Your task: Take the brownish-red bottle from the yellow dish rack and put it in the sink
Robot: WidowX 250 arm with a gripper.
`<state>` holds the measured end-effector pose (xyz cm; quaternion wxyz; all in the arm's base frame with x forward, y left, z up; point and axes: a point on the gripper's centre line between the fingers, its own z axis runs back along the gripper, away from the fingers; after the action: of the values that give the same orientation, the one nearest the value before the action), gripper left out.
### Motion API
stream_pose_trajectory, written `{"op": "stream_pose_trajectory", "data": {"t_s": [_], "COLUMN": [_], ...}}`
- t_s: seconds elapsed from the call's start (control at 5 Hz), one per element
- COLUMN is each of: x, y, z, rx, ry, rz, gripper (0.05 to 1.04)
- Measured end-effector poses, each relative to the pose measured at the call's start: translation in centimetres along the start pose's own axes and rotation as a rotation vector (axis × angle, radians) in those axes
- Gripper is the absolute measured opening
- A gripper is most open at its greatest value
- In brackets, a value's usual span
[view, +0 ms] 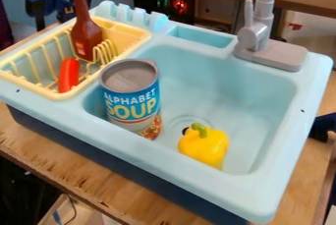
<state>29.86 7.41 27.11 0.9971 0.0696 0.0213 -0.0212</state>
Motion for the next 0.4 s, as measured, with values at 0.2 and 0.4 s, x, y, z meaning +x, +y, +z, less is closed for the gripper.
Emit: {"op": "stream_pose_trajectory", "data": {"t_s": [0.2, 0.4], "x": [0.84, 1.44], "y": [1.59, 2.25], "z": [-0.74, -1.51], "rx": [0.008, 0.016], "ry": [0.018, 0.05], "rz": [-0.031, -0.119], "gripper": [1.001, 1.001]}}
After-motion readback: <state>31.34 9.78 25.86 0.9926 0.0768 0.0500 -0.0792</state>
